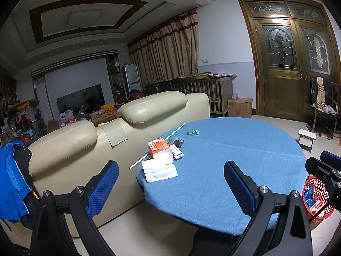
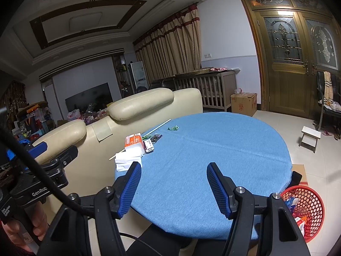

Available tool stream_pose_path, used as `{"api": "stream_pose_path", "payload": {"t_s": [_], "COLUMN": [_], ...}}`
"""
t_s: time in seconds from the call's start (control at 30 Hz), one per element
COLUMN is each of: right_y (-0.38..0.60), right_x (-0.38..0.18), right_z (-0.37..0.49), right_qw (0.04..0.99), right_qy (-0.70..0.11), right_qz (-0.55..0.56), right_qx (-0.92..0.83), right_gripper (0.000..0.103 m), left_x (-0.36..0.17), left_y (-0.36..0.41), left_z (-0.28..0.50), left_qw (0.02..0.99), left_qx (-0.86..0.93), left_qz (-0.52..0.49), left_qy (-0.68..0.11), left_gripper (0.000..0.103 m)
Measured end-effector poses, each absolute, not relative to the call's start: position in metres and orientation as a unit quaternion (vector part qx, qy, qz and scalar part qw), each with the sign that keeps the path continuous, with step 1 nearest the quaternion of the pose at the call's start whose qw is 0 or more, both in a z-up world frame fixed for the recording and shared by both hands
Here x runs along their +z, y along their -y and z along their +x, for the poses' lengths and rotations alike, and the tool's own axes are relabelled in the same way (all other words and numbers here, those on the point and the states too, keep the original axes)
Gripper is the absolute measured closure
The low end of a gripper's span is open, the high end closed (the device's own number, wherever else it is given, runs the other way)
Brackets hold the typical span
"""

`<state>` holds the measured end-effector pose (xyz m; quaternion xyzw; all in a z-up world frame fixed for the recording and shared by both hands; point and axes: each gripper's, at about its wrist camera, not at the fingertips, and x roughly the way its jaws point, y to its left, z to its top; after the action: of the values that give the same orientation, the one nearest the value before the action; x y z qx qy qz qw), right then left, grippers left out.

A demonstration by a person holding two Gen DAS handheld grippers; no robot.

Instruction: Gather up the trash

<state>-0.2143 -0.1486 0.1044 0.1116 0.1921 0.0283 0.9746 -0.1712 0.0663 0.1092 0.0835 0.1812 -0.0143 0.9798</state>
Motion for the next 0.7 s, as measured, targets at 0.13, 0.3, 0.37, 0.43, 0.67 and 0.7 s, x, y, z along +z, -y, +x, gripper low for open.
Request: {"api": "stream_pose_path", "payload": {"t_s": [0.13, 0.3, 0.37, 0.43, 0.67, 0.7], "right_y": [0.1490, 0.1488, 0.1488, 0.1485, 0.1475, 0.1475], "right_x": [0.1038, 0.1036, 0.1036, 0.1037, 0.1011, 0.1011], "right_z": [-0.2149, -0.2144, -0.2145, -0.2146, -0.2153, -0.2153], "right_qw": [0.975, 0.975, 0.974, 0.974, 0.974, 0.974], "right_qy": [-0.193, -0.193, -0.193, -0.193, -0.194, -0.194], "right_qz": [0.111, 0.111, 0.111, 0.111, 0.110, 0.109], "right_qx": [0.028, 0.029, 0.029, 0.029, 0.029, 0.029], "right_gripper": [0.035, 0.035, 0.035, 0.035, 0.035, 0.035], "left_x": [0.1095, 0.1078, 0.1073, 0.1075, 0.1076, 0.1073], "left_y": [-0.0657, -0.0677, -0.0676, -0.0679, -0.0689, -0.0695], "left_z": [-0.1719, -0.1720, -0.1720, -0.1714, -0.1717, -0.1718], "left_qw": [0.980, 0.979, 0.979, 0.979, 0.979, 0.979], "left_qx": [-0.013, -0.013, -0.012, -0.012, -0.011, -0.011], "left_qz": [0.083, 0.081, 0.081, 0.080, 0.078, 0.078], "left_qy": [-0.182, -0.184, -0.185, -0.186, -0.188, -0.189], "left_gripper": [0.004, 0.004, 0.004, 0.004, 0.004, 0.004]}}
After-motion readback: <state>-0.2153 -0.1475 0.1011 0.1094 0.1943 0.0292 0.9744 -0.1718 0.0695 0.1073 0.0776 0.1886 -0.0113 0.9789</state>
